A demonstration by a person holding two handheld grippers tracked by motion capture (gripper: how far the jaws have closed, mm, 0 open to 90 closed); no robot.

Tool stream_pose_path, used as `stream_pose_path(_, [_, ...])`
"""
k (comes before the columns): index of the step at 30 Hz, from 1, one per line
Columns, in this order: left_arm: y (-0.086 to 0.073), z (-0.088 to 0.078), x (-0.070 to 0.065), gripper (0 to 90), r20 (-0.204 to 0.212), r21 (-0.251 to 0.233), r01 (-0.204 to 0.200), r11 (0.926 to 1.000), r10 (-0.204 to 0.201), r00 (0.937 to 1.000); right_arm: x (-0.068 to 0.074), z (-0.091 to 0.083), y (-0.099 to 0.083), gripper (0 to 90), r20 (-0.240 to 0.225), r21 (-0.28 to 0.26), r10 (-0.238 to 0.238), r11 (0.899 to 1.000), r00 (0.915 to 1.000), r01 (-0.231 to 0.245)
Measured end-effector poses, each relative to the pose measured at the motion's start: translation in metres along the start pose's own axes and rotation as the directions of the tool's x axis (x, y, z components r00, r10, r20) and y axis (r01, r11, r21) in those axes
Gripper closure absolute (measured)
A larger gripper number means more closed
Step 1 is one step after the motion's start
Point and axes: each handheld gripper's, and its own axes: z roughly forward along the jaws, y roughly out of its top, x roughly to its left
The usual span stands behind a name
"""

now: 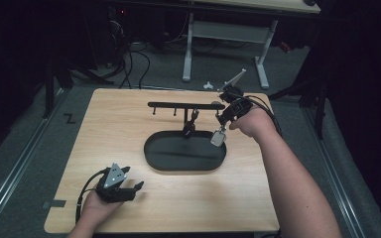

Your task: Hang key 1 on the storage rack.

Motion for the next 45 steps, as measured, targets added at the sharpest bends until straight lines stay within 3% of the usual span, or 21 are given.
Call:
stream_pose_path(7, [0.000, 0.000, 0.000, 26.5, 0.004, 0.006, 0.001, 1.0000, -0.001, 1.0000, -0.001, 0.002, -0.001, 82.3, 0.024, 0.007, 0.001, 1.000, 0.9997, -0.002])
stream_pose_path(18, [0.000, 0.001, -0.001, 26.4, 0.003, 0.002, 0.003, 1.0000, -0.003, 1.0000, 0.001, 0.004, -0.005, 80.7, 0.023, 0.007, 0.020, 1.000, 0.9995, -0.020])
stream_pose_path(21, [0.000, 0.000, 0.000, 26.3, 0.004, 0.006, 0.001, 1.0000, -0.001, 1.0000, 0.001, 0.006, -0.006, 77.0, 0.029, 0.011, 0.009, 1.000, 0.9995, -0.010])
stream_pose_path(31, [-0.001, 0.001, 0.000, 26.2, 0.001, 0.003, 0.003, 1.0000, -0.003, 1.0000, -0.001, 0.014, -0.015, 62.6, 0.017, 0.009, 0.052, 0.999, 0.9985, -0.052])
stream_pose_path(38, [-0.001, 0.000, 0.000, 26.0, 0.000, 0.005, 0.004, 1.0000, -0.004, 1.0000, -0.005, 0.025, -0.026, 54.7, 0.004, -0.005, 0.083, 0.997, 0.9966, -0.083])
stream_pose_path(45, [-0.001, 0.001, -0.001, 26.0, 0.001, 0.009, 0.000, 1.0000, 0.000, 1.0000, -0.010, 0.049, -0.045, 49.3, -0.013, 0.004, 0.121, 0.993, 0.9926, -0.121])
